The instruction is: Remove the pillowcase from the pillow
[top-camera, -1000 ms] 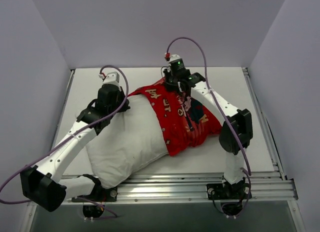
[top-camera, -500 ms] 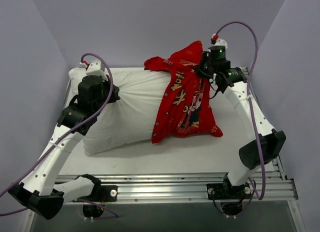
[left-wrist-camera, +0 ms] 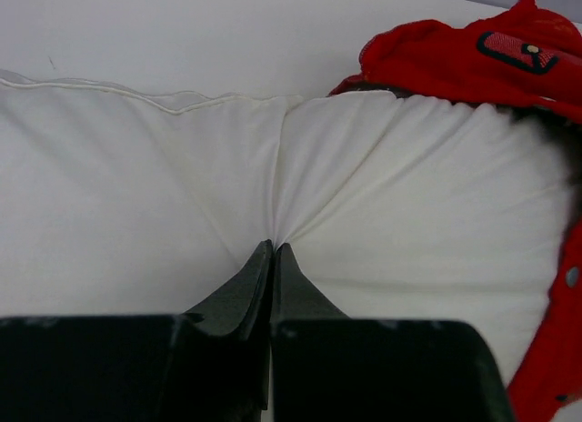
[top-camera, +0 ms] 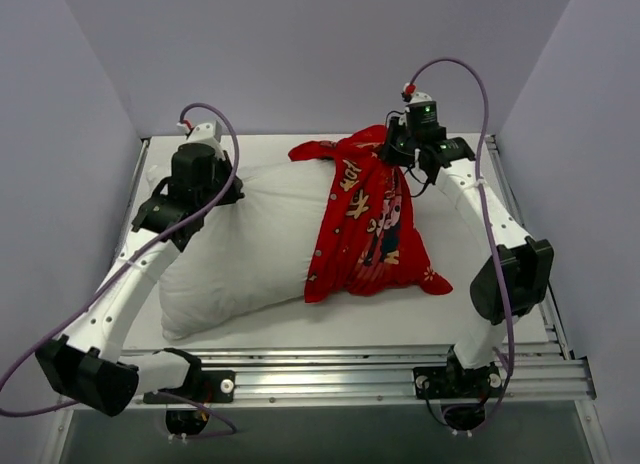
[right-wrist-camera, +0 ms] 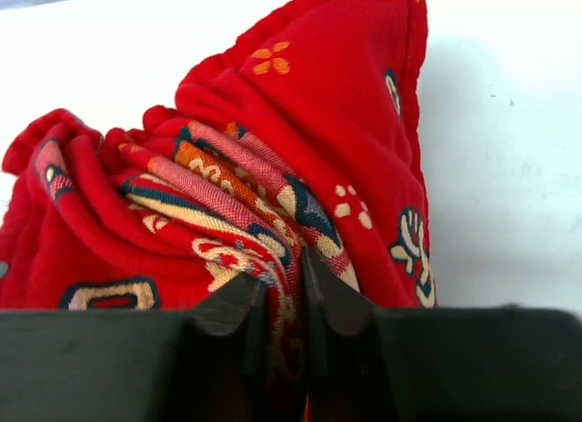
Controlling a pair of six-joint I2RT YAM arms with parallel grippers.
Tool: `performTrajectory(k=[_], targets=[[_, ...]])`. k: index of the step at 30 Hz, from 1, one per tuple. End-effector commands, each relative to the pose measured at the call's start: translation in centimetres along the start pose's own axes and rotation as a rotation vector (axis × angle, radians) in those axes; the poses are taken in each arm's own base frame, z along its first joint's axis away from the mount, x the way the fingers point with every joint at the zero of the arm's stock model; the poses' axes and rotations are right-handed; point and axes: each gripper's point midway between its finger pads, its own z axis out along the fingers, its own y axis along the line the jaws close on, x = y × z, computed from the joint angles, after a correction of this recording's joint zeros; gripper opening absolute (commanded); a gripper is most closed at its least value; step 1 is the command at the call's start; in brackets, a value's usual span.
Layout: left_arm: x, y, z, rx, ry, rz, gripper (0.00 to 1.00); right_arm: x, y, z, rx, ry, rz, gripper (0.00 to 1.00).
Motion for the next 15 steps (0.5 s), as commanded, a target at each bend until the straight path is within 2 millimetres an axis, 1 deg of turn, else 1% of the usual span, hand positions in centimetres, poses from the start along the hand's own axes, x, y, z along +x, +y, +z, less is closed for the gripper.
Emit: performTrajectory(k=[1,2,3,4,5,6,7,8,9,10,11,12,13,14,15], targets=[[-5.1,2.8,2.5,-0.128,-0.185,0.01,0.04,-5.4,-3.5,1.3,0.135,-0.189,-0.02,0.17],[-5.2,2.6,3.8,-0.126,-0.183,0.015,0.05,-5.5,-2.9,1.2,0.113,-0.189,-0.023,0.22],[-5.6,2.2,4.2,-0.112,-0.184,0.017,0.07,-5.4,-2.7,1.1,0.11,-0.186,-0.026,0.29],[-7.0,1.3,4.1,-0.085,-0.207,0.018,0.11,-5.8,-2.2,0.0,0.1,-0.204,-0.026,0.33],[-7.5,0.8,4.3,-0.068,-0.211,0.029,0.24,-5.6,-1.3,-0.6,0.084,-0.209,-0.034,0.36],[-7.8,-0.4,4.0,-0.013,-0.209,0.037,0.34,-4.4,-1.1,-0.7,0.079,-0.19,-0.036,0.43],[-8.4,-1.3,3.5,0.021,-0.224,0.04,0.45,-4.7,-0.3,-2.3,0.057,-0.214,-0.026,0.45],[-8.9,-1.9,2.5,0.051,-0.242,0.049,0.66,-3.9,1.0,-3.0,0.031,-0.211,-0.031,0.48],[-8.7,-2.3,1.9,0.065,-0.243,0.055,0.73,-1.5,0.9,-2.9,0.036,-0.171,-0.036,0.53],[-8.1,-3.3,0.6,0.09,-0.241,0.068,0.79,-1.5,1.9,-4.8,0.009,-0.202,-0.026,0.55],[-7.0,-3.3,-0.1,0.086,-0.213,0.079,0.88,0.0,3.6,-5.5,-0.026,-0.191,-0.046,0.62],[-6.2,-3.5,-0.7,0.082,-0.198,0.083,0.91,1.3,4.2,-5.9,-0.034,-0.182,-0.057,0.64],[-5.4,-4.4,-2.4,0.094,-0.203,0.081,0.94,3.1,4.0,-6.7,-0.015,-0.172,-0.058,0.65],[-2.8,-3.9,-2.4,0.079,-0.146,0.096,0.96,4.4,4.2,-7.1,-0.013,-0.158,-0.064,0.66],[-1.3,-4.0,-2.7,0.08,-0.118,0.099,0.97,6.2,5.7,-7.7,-0.039,-0.138,-0.086,0.68]])
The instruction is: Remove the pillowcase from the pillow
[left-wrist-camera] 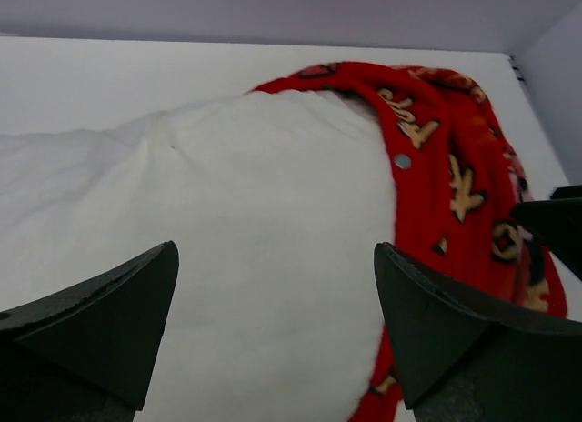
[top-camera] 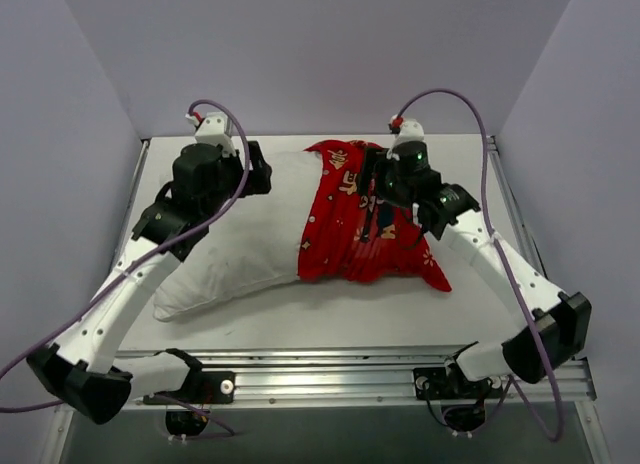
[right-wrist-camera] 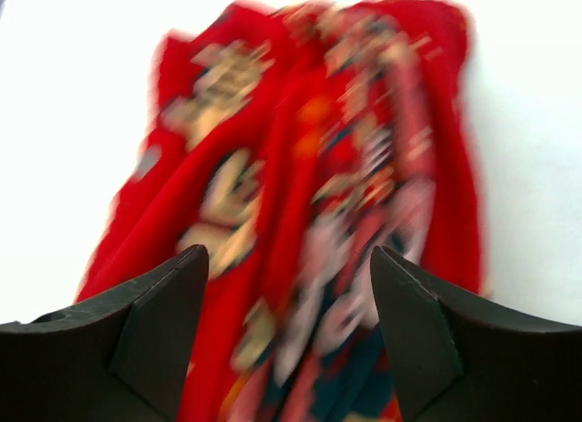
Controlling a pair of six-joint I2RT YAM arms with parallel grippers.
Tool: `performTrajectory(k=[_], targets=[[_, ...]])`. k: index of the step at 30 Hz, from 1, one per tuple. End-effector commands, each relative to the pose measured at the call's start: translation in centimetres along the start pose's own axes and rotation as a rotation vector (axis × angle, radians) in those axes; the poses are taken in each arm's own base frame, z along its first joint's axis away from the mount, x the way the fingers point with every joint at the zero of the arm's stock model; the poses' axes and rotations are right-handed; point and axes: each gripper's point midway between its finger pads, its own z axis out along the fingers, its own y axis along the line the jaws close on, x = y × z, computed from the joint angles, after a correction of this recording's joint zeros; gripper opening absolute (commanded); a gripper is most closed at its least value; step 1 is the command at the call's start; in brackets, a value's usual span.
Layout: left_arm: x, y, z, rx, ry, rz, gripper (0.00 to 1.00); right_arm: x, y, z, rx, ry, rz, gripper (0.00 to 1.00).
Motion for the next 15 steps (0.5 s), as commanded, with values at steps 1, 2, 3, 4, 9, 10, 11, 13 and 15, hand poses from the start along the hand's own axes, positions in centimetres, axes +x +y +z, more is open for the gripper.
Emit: performTrajectory(k=[1,2,3,4,9,10,11,13,15], targets=[[2.5,-1.2,-4.3,0.015,0.02,-0.008,0.97,3.5,1.5,-2.7,0.024,-0.013,-0.017,0.68],[5.8,-0.2,-4.4,-0.023,0.093,0.0,0.97,4.6,1.7,-3.1,0.027,-0.002,-0.011,0.68],[7.4,0.0,-4.6,-0.034,0.125,-0.005,0.97,5.8,2.8,-4.0,0.0,0.006,-0.02,0.68],[8.8,0.2,-5.1,-0.041,0.147,-0.029,0.97,8.2,2.4,-3.8,0.014,0.043,-0.025,0.68],[17.2,2.7,-3.5,-0.139,0.295,-0.051,0.97,13.0,2.2,-2.3,0.012,0.096,-0.034,0.68],[17.2,2.6,-2.8,-0.142,0.281,-0.056,0.97,13.2,2.1,-1.8,0.021,0.092,-0.037,0.68],[17.2,3.0,-2.2,-0.164,0.27,-0.05,0.97,13.0,2.1,-1.4,0.024,0.087,-0.058,0.68],[16.7,2.8,-0.3,-0.173,0.253,-0.03,0.97,13.2,1.8,0.1,0.057,0.093,-0.094,0.68],[15.2,3.2,1.8,-0.179,0.226,-0.029,0.97,11.6,2.4,1.9,0.063,0.053,-0.123,0.68]])
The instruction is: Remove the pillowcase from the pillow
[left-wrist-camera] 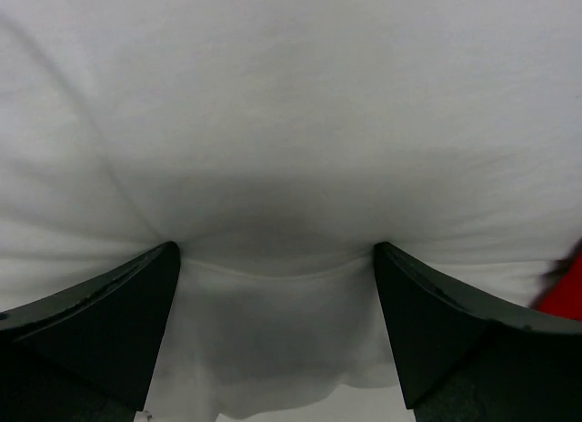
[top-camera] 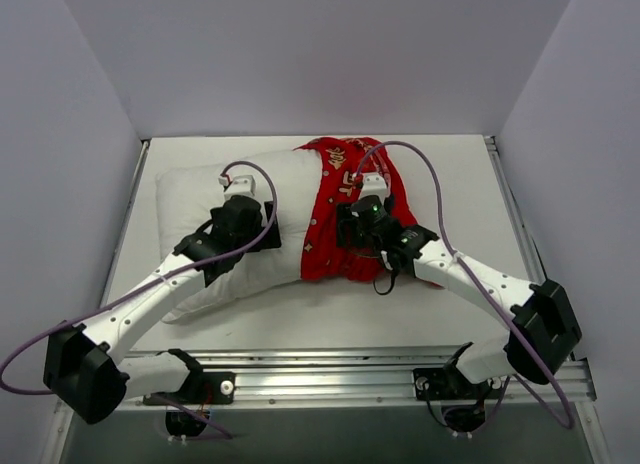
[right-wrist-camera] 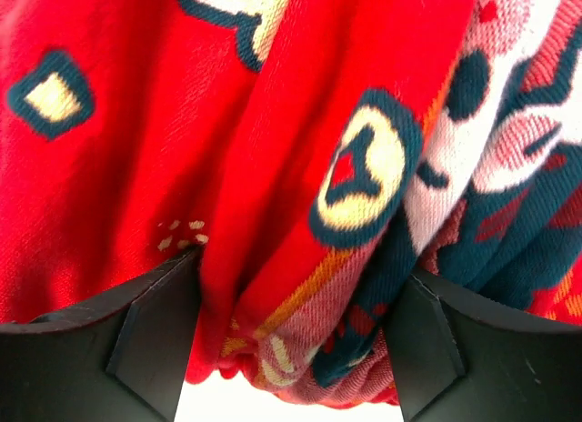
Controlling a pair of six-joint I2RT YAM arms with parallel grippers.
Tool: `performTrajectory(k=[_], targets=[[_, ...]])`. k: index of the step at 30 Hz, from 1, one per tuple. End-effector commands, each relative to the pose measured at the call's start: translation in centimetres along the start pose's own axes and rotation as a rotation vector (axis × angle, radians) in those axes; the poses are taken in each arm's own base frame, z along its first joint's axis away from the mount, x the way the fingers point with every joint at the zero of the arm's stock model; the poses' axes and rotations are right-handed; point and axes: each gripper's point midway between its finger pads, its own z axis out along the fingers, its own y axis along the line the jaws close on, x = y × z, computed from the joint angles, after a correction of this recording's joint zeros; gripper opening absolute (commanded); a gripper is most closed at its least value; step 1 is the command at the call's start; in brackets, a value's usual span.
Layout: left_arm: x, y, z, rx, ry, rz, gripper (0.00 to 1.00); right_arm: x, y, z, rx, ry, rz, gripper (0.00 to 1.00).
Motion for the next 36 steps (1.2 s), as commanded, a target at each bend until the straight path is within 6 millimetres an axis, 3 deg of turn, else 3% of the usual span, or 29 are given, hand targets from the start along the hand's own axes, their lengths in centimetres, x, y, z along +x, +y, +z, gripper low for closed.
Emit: performTrajectory(k=[1,2,5,9,13,15,17,23,29,31,36], targets=[[-4.6,0.1,2.3,-0.025,-0.1,-0.048,0.97,-4.0,-0.6,2.7,0.073,-0.111,-0.017,0.68],[-5.6,0.6,2.8,-0.035,-0.112,-0.056,0.97,-4.9,-0.4,3.5,0.077,-0.124,-0.019,0.68],[-8.0,-0.5,2.7,0.018,-0.139,-0.049,0.94,-6.9,-0.1,4.5,0.067,-0.138,-0.02,0.69],[-9.0,-2.2,-0.7,0.102,-0.175,-0.031,0.94,-7.9,0.6,4.2,0.038,-0.143,-0.026,0.73],[-6.4,-2.5,-3.3,0.107,-0.155,0.01,0.94,-7.6,0.4,2.9,0.025,-0.142,-0.02,0.79],[-4.7,-1.9,-3.5,0.088,-0.137,0.005,0.94,-7.7,0.4,1.7,0.007,-0.152,-0.014,0.82],[-2.6,-0.9,-2.7,0.047,-0.108,0.007,0.94,-7.3,0.5,0.7,-0.011,-0.157,-0.005,0.88],[0.0,-1.3,0.3,0.021,-0.055,0.001,0.94,-5.7,1.1,-1.2,-0.065,-0.141,0.005,0.95],[1.6,-2.1,3.5,-0.004,-0.013,-0.006,0.94,-2.7,1.9,-1.0,-0.092,-0.089,0.002,0.95],[2.2,-1.9,4.4,-0.024,-0.007,-0.012,0.99,-1.1,2.1,-0.4,-0.1,-0.058,0.009,0.95],[2.2,-1.5,5.5,-0.063,-0.037,-0.021,0.52,0.8,3.7,1.4,-0.152,-0.035,0.029,0.92]])
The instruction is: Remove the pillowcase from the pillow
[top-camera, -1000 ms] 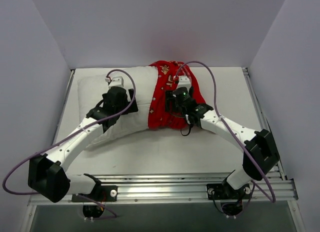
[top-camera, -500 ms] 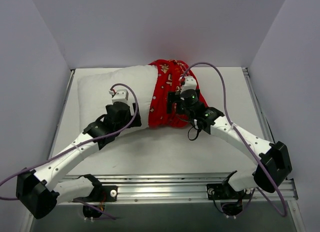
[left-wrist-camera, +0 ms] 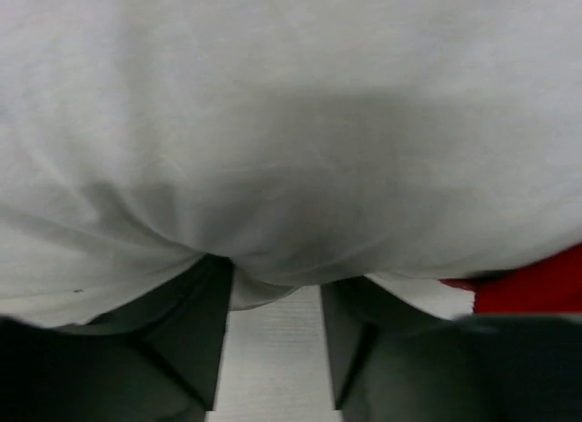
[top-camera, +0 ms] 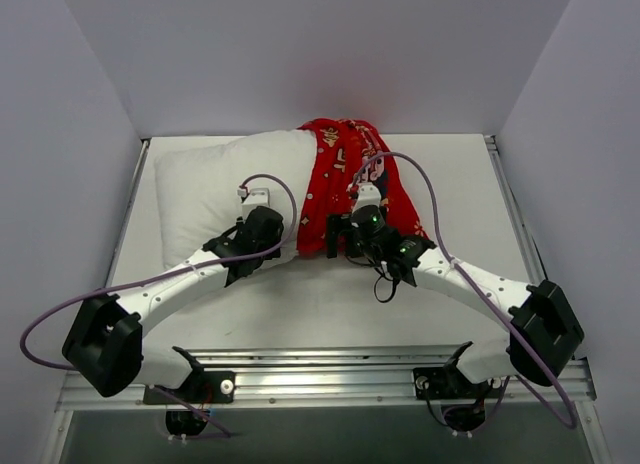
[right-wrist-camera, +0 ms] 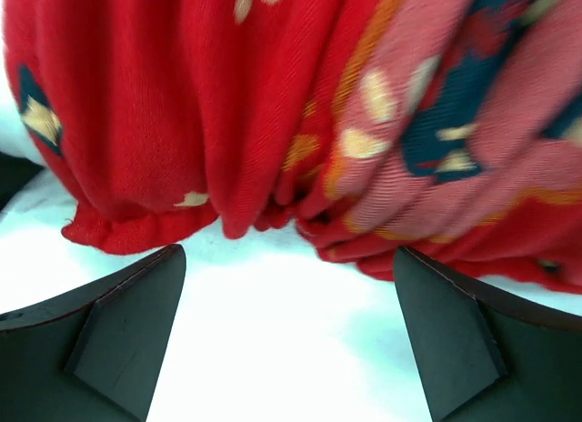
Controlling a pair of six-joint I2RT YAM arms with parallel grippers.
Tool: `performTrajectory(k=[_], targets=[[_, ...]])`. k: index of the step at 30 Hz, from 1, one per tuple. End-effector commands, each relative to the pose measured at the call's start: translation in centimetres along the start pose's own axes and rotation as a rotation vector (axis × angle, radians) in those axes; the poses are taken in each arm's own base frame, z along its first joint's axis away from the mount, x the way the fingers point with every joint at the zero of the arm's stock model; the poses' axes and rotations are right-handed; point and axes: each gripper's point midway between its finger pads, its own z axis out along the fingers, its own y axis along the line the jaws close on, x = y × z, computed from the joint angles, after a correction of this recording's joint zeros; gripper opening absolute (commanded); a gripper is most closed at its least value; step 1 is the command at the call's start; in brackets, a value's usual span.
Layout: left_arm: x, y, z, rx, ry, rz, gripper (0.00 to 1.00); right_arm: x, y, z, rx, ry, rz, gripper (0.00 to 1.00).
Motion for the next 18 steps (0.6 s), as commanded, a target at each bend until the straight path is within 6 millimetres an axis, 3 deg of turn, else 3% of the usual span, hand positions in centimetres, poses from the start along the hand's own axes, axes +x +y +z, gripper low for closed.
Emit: performTrajectory(k=[1,2,3,6,13,17,18], targets=[[-1.2,-0.7,1.1,-0.001,-0.073,-0.055,0.45,-0.1,1.8,1.2,-0.055,-0.024,0.039,0.92],[-1.4,-0.7,1.1,-0.004,-0.081,-0.055,0.36,0.0,1.9,1.7,-0.052,-0.025,0.039,0.92],[-1.9,-0.8,1.1,0.0,-0.102,-0.057,0.22,0.0,2.0,2.0,-0.049,-0.027,0.037,0.91],[-2.9,-0.7,0.9,0.001,-0.143,-0.058,0.03,-0.2,2.5,2.7,-0.055,-0.033,0.038,0.91],[-4.6,-1.0,-0.7,0.034,-0.189,-0.063,0.02,0.0,3.5,4.1,-0.046,-0.018,0.028,0.91],[-5.3,-0.6,-1.8,0.044,-0.209,-0.075,0.02,-0.2,1.2,5.1,0.094,-0.056,0.039,0.86],[-5.5,-0.3,-2.0,0.03,-0.218,-0.08,0.02,-0.2,0.7,5.4,0.122,-0.058,0.044,0.8]])
